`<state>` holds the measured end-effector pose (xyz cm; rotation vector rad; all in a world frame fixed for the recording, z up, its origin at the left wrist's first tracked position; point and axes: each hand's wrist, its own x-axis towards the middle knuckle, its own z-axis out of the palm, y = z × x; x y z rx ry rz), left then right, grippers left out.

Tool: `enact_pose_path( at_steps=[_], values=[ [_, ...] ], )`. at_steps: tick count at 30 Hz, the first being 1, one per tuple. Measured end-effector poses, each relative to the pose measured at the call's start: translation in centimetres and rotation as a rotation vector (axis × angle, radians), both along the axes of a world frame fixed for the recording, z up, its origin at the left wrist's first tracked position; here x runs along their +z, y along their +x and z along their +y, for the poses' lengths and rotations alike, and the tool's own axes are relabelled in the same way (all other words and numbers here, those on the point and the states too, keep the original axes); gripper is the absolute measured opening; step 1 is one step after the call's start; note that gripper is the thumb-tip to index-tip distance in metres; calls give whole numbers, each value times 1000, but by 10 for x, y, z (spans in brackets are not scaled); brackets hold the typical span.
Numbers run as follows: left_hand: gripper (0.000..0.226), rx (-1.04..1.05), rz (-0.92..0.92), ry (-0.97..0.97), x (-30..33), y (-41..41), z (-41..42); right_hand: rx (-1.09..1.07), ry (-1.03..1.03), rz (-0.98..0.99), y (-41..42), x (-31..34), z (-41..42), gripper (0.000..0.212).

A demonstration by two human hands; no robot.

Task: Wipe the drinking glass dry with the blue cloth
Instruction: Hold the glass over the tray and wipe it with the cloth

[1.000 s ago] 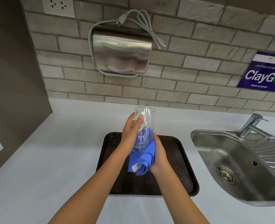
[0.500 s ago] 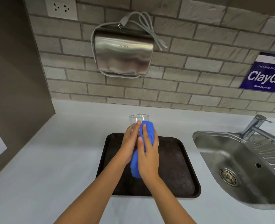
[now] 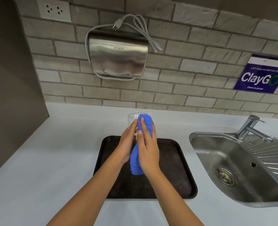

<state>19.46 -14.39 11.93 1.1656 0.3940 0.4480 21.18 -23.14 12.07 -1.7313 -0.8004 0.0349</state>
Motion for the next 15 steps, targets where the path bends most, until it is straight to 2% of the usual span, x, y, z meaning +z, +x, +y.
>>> enact_pose_path(
  at_steps=[2, 4, 6, 8, 10, 15],
  values=[
    [59, 11, 16, -13, 1, -1, -2, 37, 90, 171, 12, 9, -2, 43],
    [57, 30, 32, -20, 3, -2, -5, 45, 121, 447, 27, 21, -1, 44],
    [48, 66, 56, 44, 8, -1, -9, 72, 141, 742, 36, 28, -4, 45],
    [41, 116, 81, 114, 13, 2, -11, 133, 224, 943, 36, 26, -11, 46],
    [38, 143, 78, 79, 15, 4, -12, 170, 281, 1025, 36, 18, -16, 48],
    [41, 191, 69, -50, 13, 14, -2, 134, 236, 1154, 33, -3, -15, 54]
  ],
)
